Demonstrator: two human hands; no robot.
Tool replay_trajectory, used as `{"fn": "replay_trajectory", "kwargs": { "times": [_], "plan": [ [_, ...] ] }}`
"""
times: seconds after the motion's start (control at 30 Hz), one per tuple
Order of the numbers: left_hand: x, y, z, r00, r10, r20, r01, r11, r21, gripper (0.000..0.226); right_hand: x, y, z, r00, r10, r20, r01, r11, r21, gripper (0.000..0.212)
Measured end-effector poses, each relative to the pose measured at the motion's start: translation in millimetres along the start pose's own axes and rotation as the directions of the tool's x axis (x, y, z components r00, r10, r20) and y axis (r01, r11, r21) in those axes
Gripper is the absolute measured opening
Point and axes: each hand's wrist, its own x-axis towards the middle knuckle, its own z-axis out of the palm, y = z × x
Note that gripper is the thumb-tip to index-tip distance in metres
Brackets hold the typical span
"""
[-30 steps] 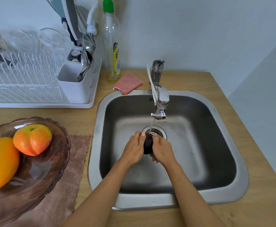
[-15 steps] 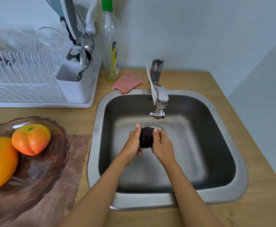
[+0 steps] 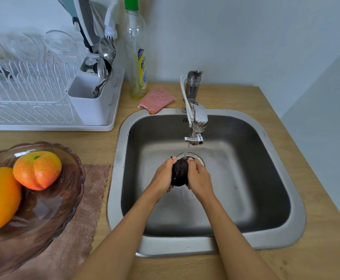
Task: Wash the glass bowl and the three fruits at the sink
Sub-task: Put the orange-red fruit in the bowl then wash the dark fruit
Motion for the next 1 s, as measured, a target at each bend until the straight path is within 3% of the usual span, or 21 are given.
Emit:
{"fn": "replay_trajectory", "kwargs": {
  "times": [0.1,0.23,0.37,0.53,0.73,0.87,1.0],
  "plan": [
    [2,0,-2,0.999,-0.039,-0.026,0.038,0.999,-0.024,0.05,2,2,0,0.999,0.007,0.049,-0.007,1.0,-0.003,0.031],
    [7,0,-6,0.993,-0.117,0.002,0.115,0.98,-0.164,0.064,-3,7,1,0.989,-0.079,0.121,0.089,0.993,-0.076,0.034],
    [4,3,-5,0.984,-0.176,0.02,0.174,0.937,-0.304,0.061,-7,9,3,0.981,-0.122,0.153,0.145,0.979,-0.144,0.039],
    [4,1,-1,0.986,-0.143,0.081,0.161,0.94,-0.301,0.062,-5,6,0,0.991,-0.049,0.128,0.063,0.992,-0.11,0.044],
    [2,-8,1,0.991,0.07,0.115,-0.082,0.991,0.103,0.058,-4,5,-1,0.992,0.06,0.107,-0.048,0.993,-0.108,0.06],
    [-1,-4,0,0.981,0.175,0.081,-0.181,0.981,0.07,0.045,7,7,1,0.987,0.158,0.025,-0.159,0.987,0.029,0.056],
    [-2,-1,-3,0.969,0.235,0.075,-0.235,0.972,-0.007,0.039,12,5,-3,0.962,0.258,0.086,-0.27,0.949,0.166,0.056]
  ]
}}
